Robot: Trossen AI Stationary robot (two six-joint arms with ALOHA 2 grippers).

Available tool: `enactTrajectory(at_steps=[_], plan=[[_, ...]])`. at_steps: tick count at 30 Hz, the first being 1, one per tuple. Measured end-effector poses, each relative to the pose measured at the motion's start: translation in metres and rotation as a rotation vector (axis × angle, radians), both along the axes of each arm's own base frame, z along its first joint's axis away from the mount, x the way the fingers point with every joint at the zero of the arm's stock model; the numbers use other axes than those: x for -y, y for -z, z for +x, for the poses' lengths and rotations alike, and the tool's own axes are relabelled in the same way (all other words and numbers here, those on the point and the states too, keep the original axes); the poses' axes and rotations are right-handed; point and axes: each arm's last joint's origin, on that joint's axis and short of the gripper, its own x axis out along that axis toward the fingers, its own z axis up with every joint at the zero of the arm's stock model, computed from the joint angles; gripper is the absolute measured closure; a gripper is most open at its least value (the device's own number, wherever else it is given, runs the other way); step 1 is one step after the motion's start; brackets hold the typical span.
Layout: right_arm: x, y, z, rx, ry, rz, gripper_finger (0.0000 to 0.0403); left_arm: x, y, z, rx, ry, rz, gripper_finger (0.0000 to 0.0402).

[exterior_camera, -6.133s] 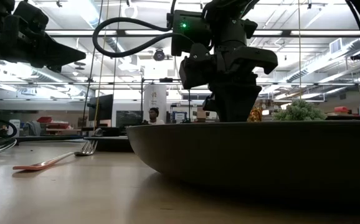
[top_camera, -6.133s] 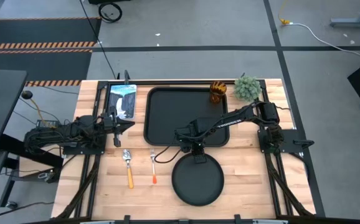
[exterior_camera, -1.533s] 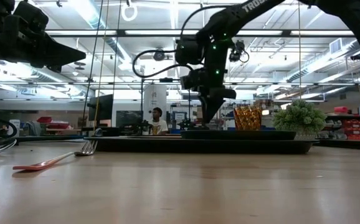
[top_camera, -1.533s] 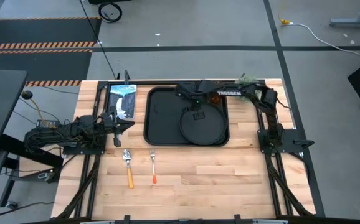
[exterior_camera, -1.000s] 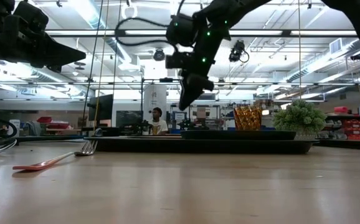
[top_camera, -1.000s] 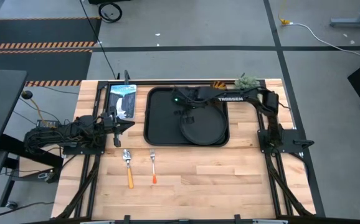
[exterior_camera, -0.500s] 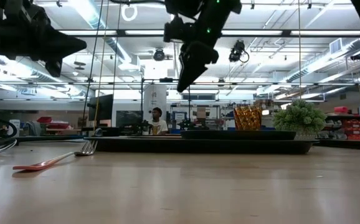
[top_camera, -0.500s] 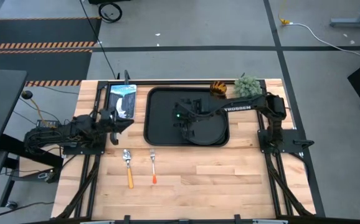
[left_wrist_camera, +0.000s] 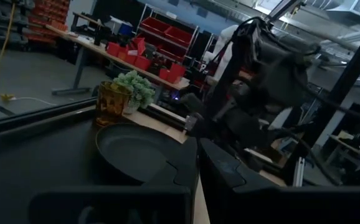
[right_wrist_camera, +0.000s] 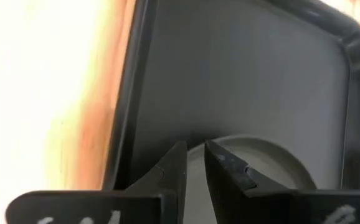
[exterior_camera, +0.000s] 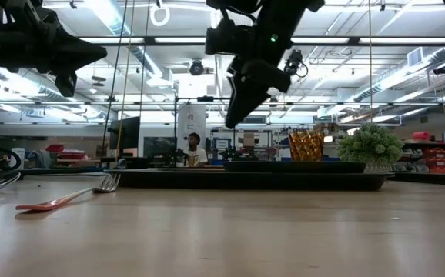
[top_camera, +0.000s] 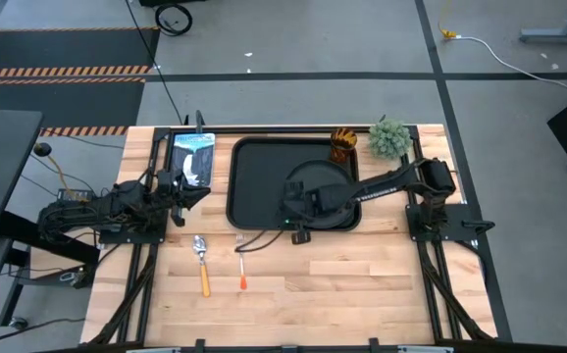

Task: Pick and place plate/cup/fork/spoon on tray
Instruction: Put the orange fork on the black tray to the left of the black plate

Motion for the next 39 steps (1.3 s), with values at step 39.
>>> enactTrajectory(at_steps=[39], plan=[[0.001,-0.028,-0.128,0.644,-0.148,-0.034,0.0339,0.070,0.006,0.052,-0.350,0.256,-0.482,0.0377]])
